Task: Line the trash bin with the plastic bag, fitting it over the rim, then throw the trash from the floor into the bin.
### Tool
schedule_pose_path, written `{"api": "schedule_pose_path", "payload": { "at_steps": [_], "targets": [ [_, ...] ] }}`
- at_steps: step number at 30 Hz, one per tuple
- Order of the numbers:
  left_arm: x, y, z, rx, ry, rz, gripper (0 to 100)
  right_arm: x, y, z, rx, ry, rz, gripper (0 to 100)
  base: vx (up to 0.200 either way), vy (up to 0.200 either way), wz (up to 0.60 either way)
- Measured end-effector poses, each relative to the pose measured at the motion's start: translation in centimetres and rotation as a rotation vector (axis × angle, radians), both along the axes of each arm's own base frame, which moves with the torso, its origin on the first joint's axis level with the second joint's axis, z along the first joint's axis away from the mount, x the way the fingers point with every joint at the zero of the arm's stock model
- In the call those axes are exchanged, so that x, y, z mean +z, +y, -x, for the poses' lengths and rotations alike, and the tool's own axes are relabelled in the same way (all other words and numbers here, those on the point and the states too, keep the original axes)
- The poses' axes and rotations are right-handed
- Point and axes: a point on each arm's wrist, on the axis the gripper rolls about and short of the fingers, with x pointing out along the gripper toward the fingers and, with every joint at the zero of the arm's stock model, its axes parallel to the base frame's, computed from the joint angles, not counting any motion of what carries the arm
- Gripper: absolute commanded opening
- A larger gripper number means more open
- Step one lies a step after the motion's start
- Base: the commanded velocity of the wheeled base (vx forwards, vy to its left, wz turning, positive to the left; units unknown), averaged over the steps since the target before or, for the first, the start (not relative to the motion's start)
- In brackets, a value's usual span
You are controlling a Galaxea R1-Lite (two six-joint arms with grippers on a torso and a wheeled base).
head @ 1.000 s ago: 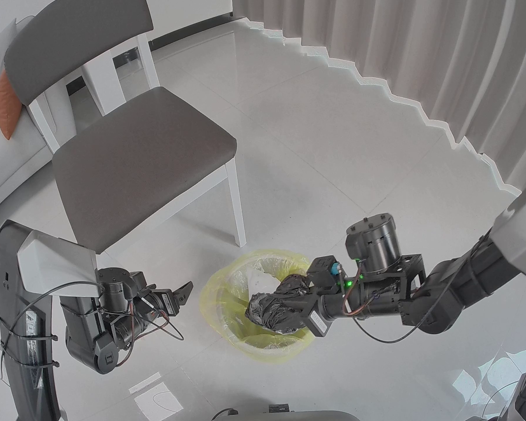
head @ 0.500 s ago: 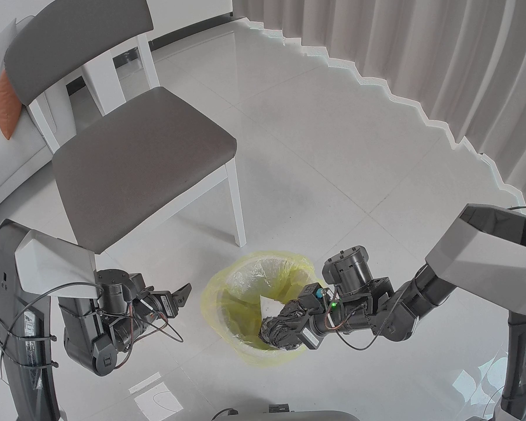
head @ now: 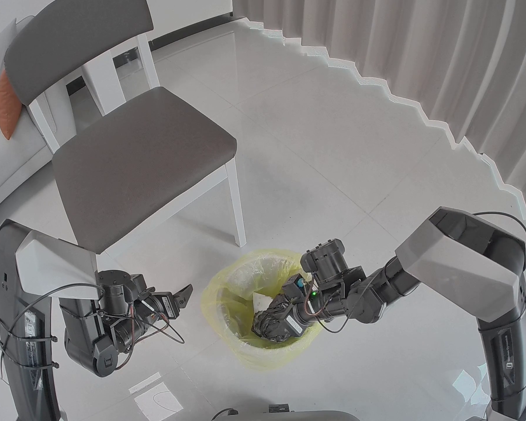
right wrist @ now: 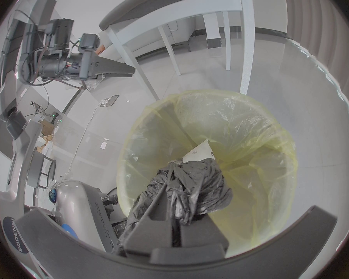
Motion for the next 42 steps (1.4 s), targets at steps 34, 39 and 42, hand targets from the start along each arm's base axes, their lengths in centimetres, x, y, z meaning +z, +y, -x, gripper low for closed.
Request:
{"api": "schedule_pose_path", "payload": {
  "at_steps": [34, 39, 42],
  "targets": [
    [-0.1, -0.1, 0.0, 0.004, 0.001, -0.003, 100, -2.9, 2.4, -6.1, -0.015, 0.177, 0.128, 100, 0.000, 0.000, 0.00],
    [0.0, 0.0, 0.0, 0.008, 0.000, -0.004, 100, -3.0, 2.4, -6.2, -0.015, 0.175, 0.127, 100, 0.000, 0.000, 0.00],
    [0.0, 0.0, 0.0, 0.008, 0.000, -0.004, 100, -3.0, 2.4, -6.2, -0.015, 0.173, 0.126, 100, 0.000, 0.000, 0.00]
  ]
}}
